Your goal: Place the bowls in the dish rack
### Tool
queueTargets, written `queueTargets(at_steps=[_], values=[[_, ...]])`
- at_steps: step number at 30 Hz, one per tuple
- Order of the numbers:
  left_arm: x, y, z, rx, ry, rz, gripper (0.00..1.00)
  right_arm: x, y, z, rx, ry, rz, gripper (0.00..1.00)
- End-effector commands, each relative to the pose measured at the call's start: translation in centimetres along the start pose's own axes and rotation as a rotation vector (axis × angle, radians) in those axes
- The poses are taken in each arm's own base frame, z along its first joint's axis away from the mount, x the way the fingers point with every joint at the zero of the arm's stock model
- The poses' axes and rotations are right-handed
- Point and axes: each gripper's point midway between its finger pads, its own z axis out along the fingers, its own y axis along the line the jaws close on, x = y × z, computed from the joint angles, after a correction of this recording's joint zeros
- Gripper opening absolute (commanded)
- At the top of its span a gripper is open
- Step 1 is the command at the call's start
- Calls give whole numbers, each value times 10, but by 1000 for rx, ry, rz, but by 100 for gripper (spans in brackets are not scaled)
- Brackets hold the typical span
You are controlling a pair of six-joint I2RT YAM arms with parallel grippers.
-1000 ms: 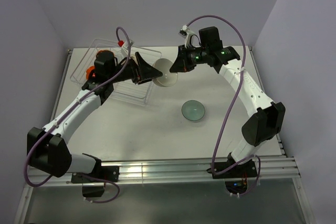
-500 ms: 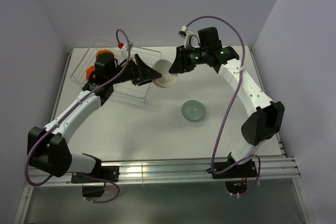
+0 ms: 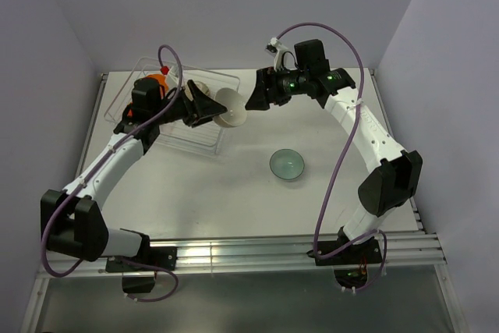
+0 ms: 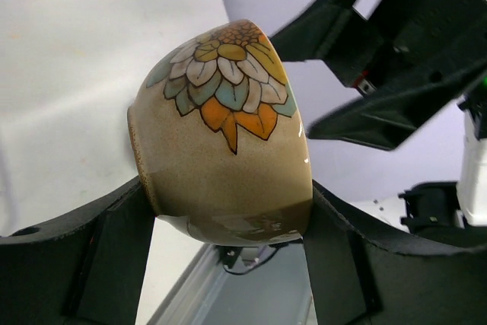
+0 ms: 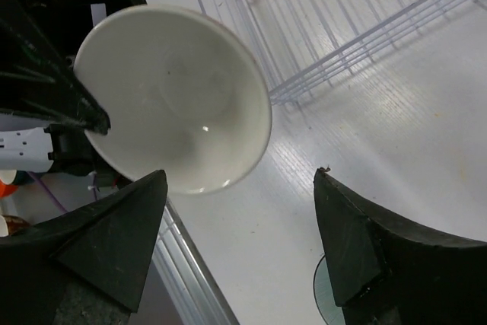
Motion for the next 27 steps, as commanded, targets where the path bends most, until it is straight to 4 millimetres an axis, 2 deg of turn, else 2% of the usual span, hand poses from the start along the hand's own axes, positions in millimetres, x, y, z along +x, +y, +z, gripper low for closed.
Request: queueTargets(at_steps=[1, 2, 4, 5, 7, 8, 11, 12, 14, 15, 20, 21, 23, 27], values=[[-29, 2, -11, -15, -71, 87, 0, -18, 6, -5, 18, -46, -44, 86], [-41, 7, -15, -43, -101, 99, 0, -17, 5, -5, 21, -45, -42, 100], [-44, 32, -17, -134, -82, 121, 0, -17, 3, -5, 32, -44, -40, 100], [-56, 36, -21, -176, -108, 146, 0, -18, 2, -6, 38, -47, -41, 100], [-61, 58, -25, -267, -90, 211, 0, -18, 1, -8, 43, -49, -40, 100], [-75, 63, -30, -329, -122, 288, 0, -18, 1, -8, 45, -49, -40, 100], [-86, 83, -38, -455, -114, 370, 0, -19, -2, -9, 54, -51, -37, 100], [-90, 98, -39, -520, -110, 374, 0, -18, -4, -9, 60, -49, -34, 100], [-98, 106, -45, -588, -92, 418, 0, -18, -5, -9, 60, -48, -32, 100], [-103, 118, -48, -648, -93, 424, 0, -17, -6, -9, 63, -45, -31, 100], [-117, 138, -57, -772, -69, 504, 0, -16, -10, -9, 70, -40, -30, 100], [-116, 149, -60, -810, -52, 500, 0, -15, -10, -8, 70, -38, -33, 100], [-120, 156, -62, -849, -40, 520, 0, -15, -10, -8, 74, -36, -34, 100], [-116, 180, -64, -923, 26, 514, 0, -13, -13, -7, 77, -31, -34, 100]])
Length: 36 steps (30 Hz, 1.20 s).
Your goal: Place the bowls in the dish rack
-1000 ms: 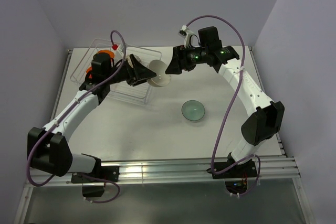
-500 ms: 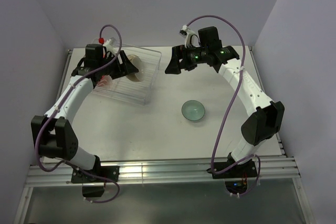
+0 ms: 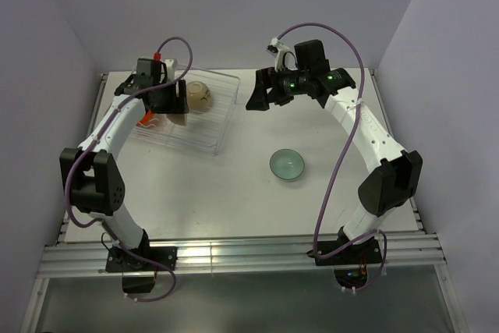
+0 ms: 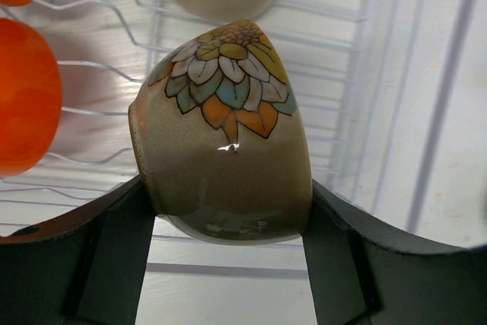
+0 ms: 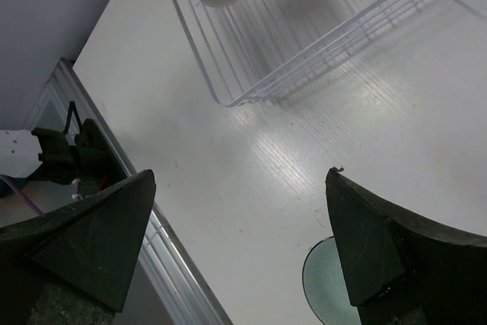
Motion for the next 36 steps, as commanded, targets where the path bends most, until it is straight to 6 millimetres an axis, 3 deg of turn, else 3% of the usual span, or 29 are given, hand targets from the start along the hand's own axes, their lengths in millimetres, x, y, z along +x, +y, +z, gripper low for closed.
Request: queueTargets(at_steps=[1, 5, 8, 15, 28, 32, 36], values=[[-24, 12, -5, -74, -45, 86, 0, -13, 1, -5, 6, -29, -37, 100], [-16, 21, 4, -127, -8, 111, 0, -11, 0, -4, 9, -21, -33, 100], [-11, 13, 9, -115, 13, 147, 0, -9, -2, -3, 13, -16, -26, 100], [-1, 21, 18, -270, 59, 260, 0, -8, -4, -2, 17, -12, -25, 100], [16, 10, 31, -403, 115, 410, 1, -6, -6, -4, 21, -10, -25, 100], [23, 6, 39, -394, 141, 413, 11, -5, -7, -6, 28, -10, -28, 100], [26, -1, 43, -379, 154, 417, 29, -4, -9, -7, 33, -9, -28, 100]])
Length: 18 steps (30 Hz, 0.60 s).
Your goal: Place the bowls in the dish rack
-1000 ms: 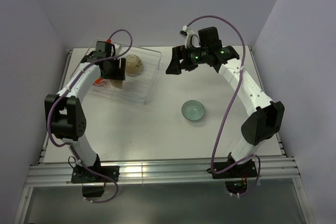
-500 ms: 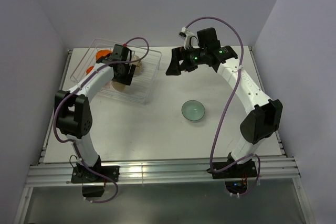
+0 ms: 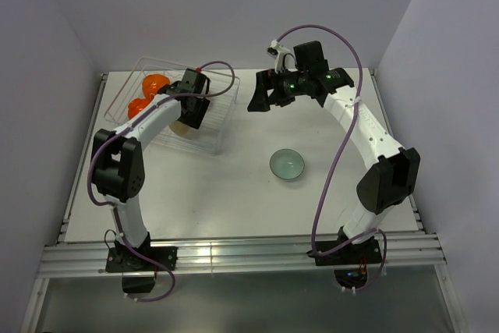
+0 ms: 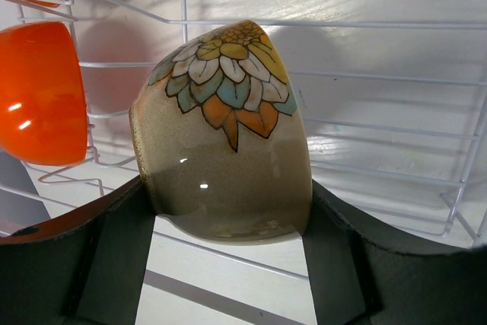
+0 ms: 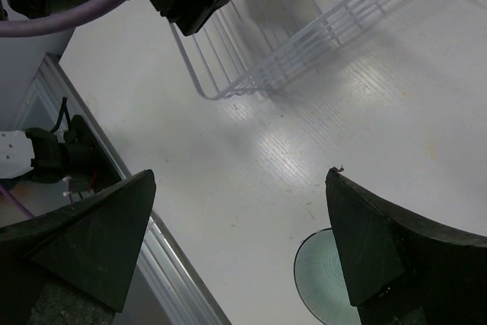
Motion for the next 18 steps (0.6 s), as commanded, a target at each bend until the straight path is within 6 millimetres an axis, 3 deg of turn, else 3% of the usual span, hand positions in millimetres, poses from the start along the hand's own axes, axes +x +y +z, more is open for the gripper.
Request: queueTargets(at_steps=[1, 7, 10, 12, 15, 17, 18], values=[[-16, -2, -2, -5, -37, -3, 34, -11, 1, -12, 11, -38, -30, 100], [-7, -12, 6, 14, -4, 13, 41, -11, 0, -12, 10, -37, -25, 100], [-6, -18, 7, 33, 3, 22, 56, -12, -1, -12, 11, -38, -27, 100], [-5, -20, 7, 41, 6, 28, 58, -11, -2, -11, 15, -33, -23, 100], [-4, -25, 5, 60, 5, 32, 73, -13, -3, -13, 17, -36, -24, 100], [-4, -28, 4, 82, 7, 28, 76, -12, -4, -12, 17, -32, -19, 100], [-5, -30, 2, 95, 5, 28, 88, -14, -3, -13, 17, -36, -23, 100]])
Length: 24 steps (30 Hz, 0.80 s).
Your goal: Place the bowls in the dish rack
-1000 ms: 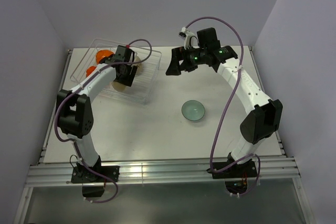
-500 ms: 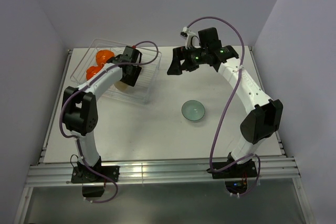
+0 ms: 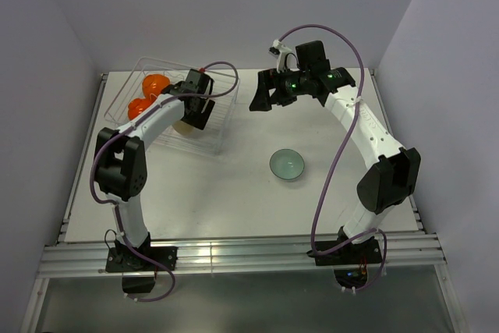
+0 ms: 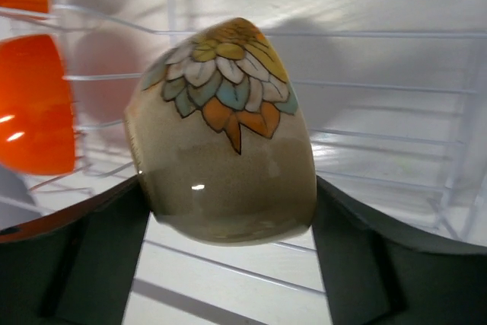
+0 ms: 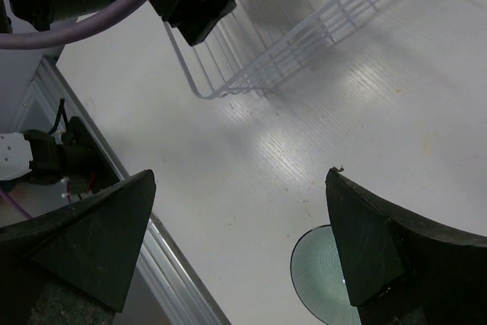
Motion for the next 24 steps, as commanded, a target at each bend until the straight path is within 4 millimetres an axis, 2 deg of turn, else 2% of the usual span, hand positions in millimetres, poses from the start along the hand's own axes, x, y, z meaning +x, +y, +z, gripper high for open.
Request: queueTargets(at_steps=[1, 3, 4, 9, 20, 24], values=[[1, -24, -2, 109, 15, 4, 92, -13, 2, -10, 6, -34, -29, 100], [1, -28, -3, 130, 17, 5, 95, -13, 2, -10, 4, -34, -29, 100], [1, -29, -3, 134, 16, 8, 99, -13, 2, -10, 6, -33, -26, 100], [2, -34, -4, 155, 15, 12, 100, -11, 0, -9, 8, -26, -26, 100], [-1, -52, -24, 294, 11, 18, 99, -13, 1, -7, 2, -24, -22, 100], [0, -53, -24, 287, 15, 38, 99, -14, 0, -7, 4, -22, -19, 100]])
